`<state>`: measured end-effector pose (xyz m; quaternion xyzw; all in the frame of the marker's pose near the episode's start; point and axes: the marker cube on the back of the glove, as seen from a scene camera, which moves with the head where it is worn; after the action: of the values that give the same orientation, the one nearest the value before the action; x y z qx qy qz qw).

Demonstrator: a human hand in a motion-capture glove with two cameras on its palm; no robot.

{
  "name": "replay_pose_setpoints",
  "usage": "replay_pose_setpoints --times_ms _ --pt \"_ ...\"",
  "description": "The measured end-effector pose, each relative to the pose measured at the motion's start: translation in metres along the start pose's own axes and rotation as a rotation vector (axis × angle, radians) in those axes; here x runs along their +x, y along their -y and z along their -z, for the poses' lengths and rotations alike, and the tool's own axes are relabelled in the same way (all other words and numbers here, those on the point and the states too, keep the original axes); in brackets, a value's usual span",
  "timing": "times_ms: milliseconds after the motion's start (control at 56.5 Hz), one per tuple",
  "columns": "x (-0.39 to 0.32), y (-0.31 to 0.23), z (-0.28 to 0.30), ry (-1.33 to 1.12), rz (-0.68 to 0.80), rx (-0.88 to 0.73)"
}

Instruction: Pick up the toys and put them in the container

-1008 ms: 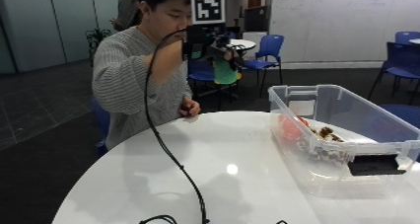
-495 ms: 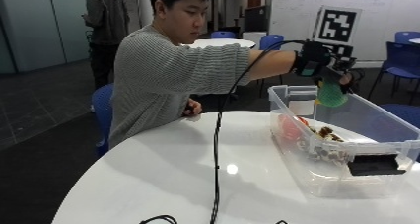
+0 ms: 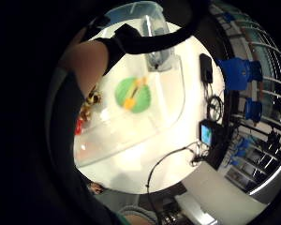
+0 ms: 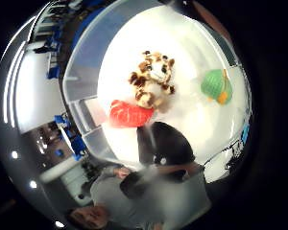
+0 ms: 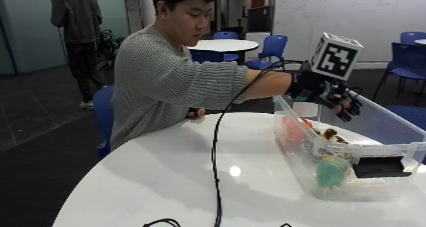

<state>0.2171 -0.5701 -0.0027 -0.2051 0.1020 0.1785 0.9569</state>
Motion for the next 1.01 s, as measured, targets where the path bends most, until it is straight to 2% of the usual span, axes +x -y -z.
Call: replay_pose_setpoints --times_ms 195,336,425,495,601,655,831,1008 --pt "-0.012 -0.094 0.034 0.156 0.129 0.184" --pt "0.028 -0.228 0.023 0.204 0.336 0.290" --pt "0.050 -0.293 -0.006 0.146 0.401 0.340" --pt "0.062 -0.334 -0.037 0.065 0.369 0.376" --pt "0.075 -0.375 -0.074 0.078 0.175 0.397" --pt "0.075 -0.392 -0.088 0.099 0.143 0.398" --pt "0.038 -0.454 -0.144 0.096 0.175 0.442" --pt "-0.031 -0.505 -0.237 0.141 0.227 0.527"
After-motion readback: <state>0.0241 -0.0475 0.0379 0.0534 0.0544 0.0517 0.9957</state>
